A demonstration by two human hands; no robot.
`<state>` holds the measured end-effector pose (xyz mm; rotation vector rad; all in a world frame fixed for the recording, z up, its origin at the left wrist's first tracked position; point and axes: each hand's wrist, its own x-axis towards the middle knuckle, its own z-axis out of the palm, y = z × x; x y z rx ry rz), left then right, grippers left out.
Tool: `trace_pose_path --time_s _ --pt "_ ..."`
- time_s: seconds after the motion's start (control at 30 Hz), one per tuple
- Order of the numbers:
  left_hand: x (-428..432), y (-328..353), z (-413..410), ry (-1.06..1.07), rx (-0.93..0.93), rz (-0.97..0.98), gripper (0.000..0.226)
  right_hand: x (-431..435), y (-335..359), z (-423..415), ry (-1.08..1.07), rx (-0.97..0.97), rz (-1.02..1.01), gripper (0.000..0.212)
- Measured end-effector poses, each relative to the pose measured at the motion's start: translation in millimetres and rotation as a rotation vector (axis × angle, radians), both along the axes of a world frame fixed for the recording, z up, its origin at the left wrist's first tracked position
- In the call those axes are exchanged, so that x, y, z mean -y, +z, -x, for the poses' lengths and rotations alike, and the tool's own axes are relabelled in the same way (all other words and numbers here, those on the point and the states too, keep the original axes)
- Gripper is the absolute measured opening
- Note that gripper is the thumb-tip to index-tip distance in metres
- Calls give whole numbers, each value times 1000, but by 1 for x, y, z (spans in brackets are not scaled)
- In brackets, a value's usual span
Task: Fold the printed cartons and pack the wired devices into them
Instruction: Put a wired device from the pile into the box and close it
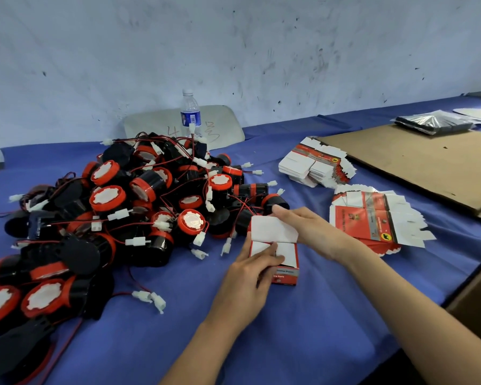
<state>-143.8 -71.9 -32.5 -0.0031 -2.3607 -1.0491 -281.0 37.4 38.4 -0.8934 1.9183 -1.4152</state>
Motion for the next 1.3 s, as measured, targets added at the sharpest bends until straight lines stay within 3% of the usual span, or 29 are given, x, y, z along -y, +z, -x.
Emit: trace_pose_path --time_s 0.03,0.13,0.17,0.3,0.4,0.57,0.77,0.93,1.07,1.3 --pt "1 0 0 11 -8 6 24 -2 -3 -1 16 -47 15 71" --pt "2 1 -1 58 -33 45 24 -6 -5 -11 31 -246 60 28" --pt "1 2 -1 76 -47 58 24 -5 -6 -15 6 -311 68 24" --pt "-3 3 -2 88 -116 116 25 -2 -21 -36 -157 -551 56 25" --pt "-7 4 -5 180 -153 40 16 -7 -38 -46 -168 -676 57 26" --pt "-6 6 -7 310 -180 -289 42 -13 -50 -46 -65 -723 81 32" --pt "-2 10 -10 226 -43 -412 28 -15 -49 -44 -2 -794 11 36" --pt "1 15 -12 198 -44 -559 25 -16 -49 -44 79 -829 -72 43" --pt "2 13 -10 232 -49 -492 19 -19 -50 -41 139 -872 -167 45" --pt "18 11 -12 247 -64 -54 13 -22 -47 -35 191 -1063 -429 47"
